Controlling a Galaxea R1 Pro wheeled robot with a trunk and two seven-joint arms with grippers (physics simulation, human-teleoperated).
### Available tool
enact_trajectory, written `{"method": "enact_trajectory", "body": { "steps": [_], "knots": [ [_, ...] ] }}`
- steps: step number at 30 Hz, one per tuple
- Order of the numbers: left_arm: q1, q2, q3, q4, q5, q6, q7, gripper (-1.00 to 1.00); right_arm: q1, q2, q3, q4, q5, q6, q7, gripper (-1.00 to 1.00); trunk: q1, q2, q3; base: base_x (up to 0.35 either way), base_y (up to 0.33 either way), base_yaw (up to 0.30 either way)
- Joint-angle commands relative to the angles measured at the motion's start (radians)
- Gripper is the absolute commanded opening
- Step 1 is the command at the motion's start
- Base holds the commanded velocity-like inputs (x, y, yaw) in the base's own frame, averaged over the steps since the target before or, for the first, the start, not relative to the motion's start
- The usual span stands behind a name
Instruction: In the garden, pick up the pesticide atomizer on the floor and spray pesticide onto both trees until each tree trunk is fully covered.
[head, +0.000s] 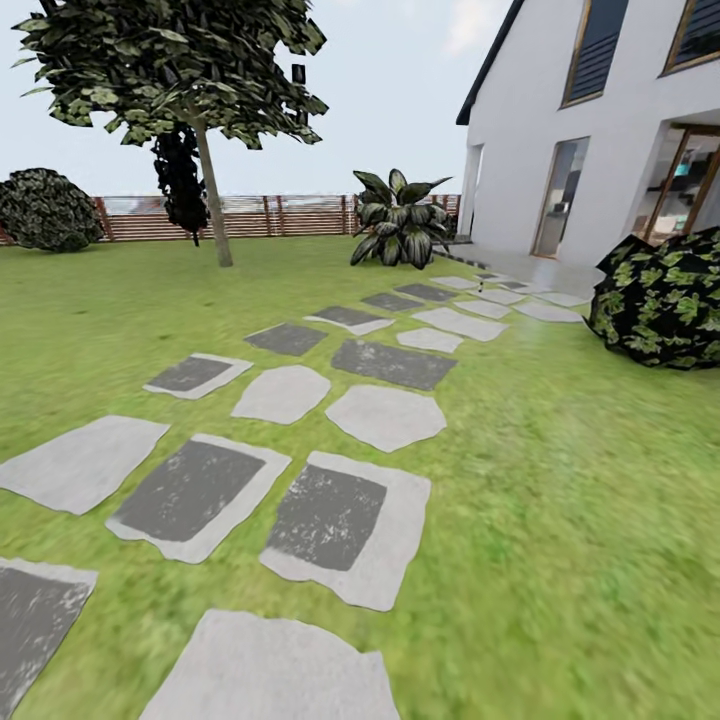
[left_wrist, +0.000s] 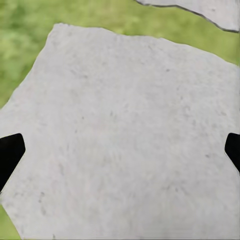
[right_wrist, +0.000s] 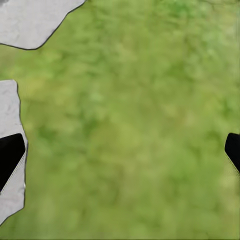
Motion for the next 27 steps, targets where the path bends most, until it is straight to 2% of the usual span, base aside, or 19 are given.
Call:
{"method": "enact_trajectory", "body": {
  "steps": [1,9,27],
  "knots": [
    [0.0,0.0,-0.001,0.0,0.0,0.0,0.0,1.0,0.0,0.0,0.0,0.0,0.0,0.0,0.0,1.0,0.0,0.0,0.0,0.34,0.0,0.0],
    [0.0,0.0,0.001,0.0,0.0,0.0,0.0,1.0,0.0,0.0,-0.002,0.0,-0.002,0.0,0.0,1.0,0.0,0.0,0.0,0.34,0.0,-0.043],
    [-0.002,0.003,0.0,-0.002,0.006,0.0,-0.011,1.0,0.0,0.0,0.001,0.002,-0.004,0.002,0.004,1.0,0.0,0.0,0.0,0.34,0.0,-0.285]
  ]
}}
